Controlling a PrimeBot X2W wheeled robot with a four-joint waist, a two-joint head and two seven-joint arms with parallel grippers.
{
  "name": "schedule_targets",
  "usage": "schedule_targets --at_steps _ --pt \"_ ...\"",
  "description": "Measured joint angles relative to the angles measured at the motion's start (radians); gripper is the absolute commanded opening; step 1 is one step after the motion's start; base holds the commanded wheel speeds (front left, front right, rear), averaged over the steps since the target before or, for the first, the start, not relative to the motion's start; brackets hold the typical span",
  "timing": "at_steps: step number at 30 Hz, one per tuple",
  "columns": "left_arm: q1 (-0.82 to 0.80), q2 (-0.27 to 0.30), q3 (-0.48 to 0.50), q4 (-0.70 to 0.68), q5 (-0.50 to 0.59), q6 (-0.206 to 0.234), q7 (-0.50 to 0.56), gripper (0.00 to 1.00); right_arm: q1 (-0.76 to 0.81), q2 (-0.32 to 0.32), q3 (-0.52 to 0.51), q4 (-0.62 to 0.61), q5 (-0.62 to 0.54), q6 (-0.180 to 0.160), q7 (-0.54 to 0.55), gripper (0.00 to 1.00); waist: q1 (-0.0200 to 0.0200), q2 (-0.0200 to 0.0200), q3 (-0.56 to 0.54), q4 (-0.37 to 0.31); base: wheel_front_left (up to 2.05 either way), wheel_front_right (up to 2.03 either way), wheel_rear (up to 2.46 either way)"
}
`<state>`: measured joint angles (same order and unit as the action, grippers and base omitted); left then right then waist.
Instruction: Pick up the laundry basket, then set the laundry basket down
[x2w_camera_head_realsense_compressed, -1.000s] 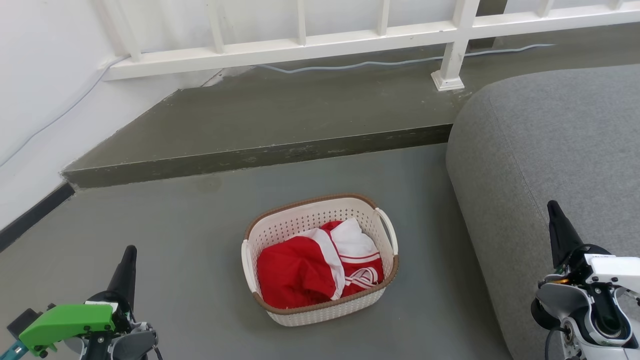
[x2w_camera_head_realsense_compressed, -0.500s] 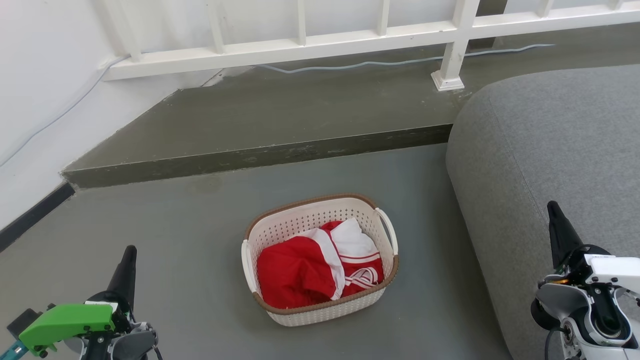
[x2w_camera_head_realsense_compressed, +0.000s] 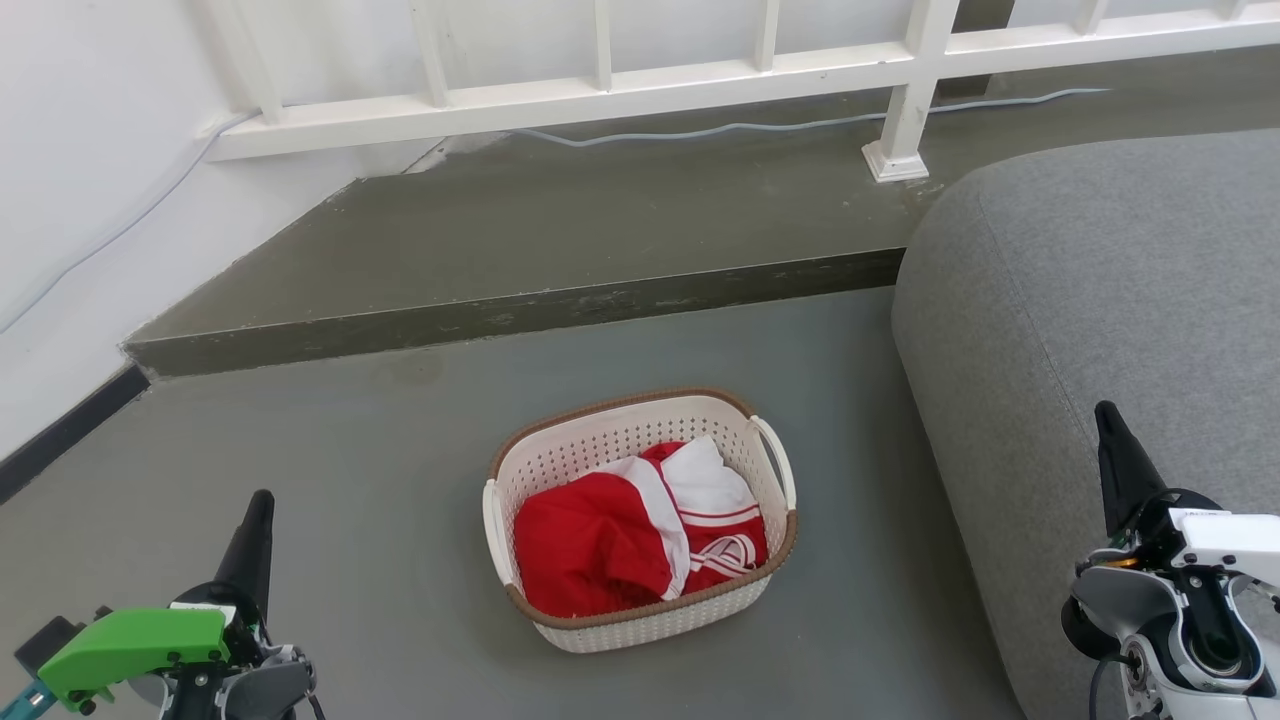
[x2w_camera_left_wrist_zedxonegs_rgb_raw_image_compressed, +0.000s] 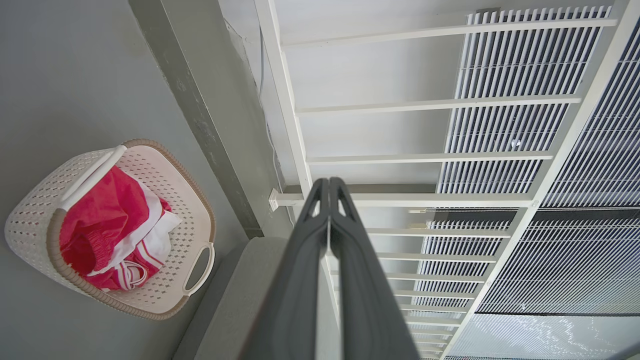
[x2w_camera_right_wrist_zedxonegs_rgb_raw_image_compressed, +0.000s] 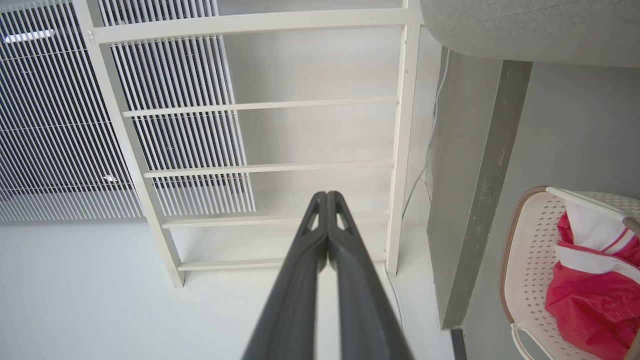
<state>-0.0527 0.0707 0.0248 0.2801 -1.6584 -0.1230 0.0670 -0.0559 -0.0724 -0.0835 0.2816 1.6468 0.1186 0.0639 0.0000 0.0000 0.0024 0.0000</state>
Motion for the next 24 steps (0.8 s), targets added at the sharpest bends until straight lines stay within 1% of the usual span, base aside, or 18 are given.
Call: schedule_targets --at_steps 24 --pt "0.0 0.0 0.001 0.001 0.0 0.0 0.002 0.0 -0.002 0.001 -0.002 0.0 0.0 0.0 0.007 0.0 0.0 0.0 0.0 0.0 0.0 0.0 0.0"
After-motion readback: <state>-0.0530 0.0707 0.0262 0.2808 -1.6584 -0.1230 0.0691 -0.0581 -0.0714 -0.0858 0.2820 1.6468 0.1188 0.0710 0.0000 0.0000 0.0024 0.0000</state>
